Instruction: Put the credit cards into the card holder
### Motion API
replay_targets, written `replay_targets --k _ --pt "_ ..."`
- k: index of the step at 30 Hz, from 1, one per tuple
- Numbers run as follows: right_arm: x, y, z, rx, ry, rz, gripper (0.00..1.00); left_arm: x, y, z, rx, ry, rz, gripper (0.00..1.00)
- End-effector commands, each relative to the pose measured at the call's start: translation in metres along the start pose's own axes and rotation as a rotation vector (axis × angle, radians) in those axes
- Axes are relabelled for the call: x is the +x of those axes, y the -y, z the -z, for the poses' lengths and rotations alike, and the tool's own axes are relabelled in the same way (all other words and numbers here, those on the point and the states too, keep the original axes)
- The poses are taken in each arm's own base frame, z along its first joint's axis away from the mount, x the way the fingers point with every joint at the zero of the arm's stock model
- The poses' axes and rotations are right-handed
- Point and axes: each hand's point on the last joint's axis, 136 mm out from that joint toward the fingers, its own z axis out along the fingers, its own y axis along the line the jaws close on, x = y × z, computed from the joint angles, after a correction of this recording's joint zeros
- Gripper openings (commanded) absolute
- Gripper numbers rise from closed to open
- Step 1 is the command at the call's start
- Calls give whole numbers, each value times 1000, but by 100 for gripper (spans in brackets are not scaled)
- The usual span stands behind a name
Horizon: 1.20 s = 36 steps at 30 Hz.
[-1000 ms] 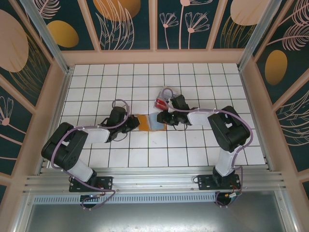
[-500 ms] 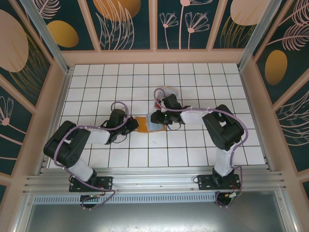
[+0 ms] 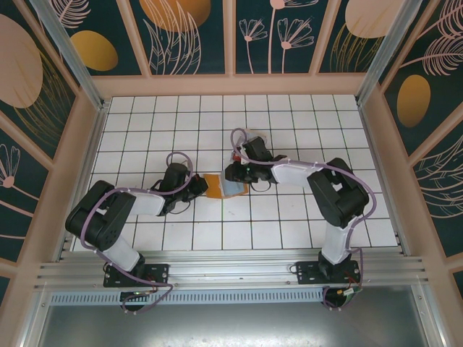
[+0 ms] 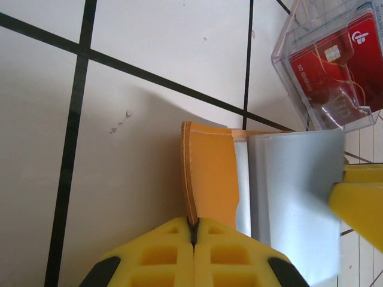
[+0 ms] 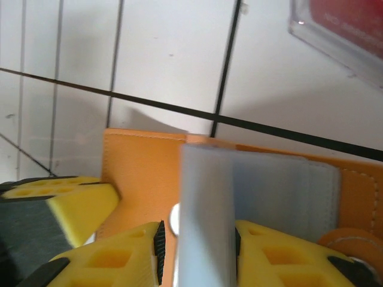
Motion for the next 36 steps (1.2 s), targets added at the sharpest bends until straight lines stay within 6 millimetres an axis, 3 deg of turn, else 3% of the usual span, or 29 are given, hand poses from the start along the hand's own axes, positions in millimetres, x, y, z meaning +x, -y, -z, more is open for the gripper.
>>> replay_targets --k 1,10,19,26,30,33,36 --pt "-7 -26 16 -60 14 41 36 4 -2 -1 -5 -14 4 0" --pt "-2 -22 10 -45 -7 45 36 4 -2 2 -8 -10 2 0" --pt "4 -60 -1 -267 -81 35 37 1 6 0 23 -9 8 1" --pt "16 -42 -32 -261 -139 -15 37 5 11 4 63 -17 39 7" --pt "23 -30 -41 -240 -160 -40 37 7 11 11 60 -20 46 21" --pt "26 -24 -43 -228 -166 -48 37 5 -1 18 -10 1 43 35" --pt "27 -17 -44 -200 -165 -49 37 0 -14 29 -74 36 54 40"
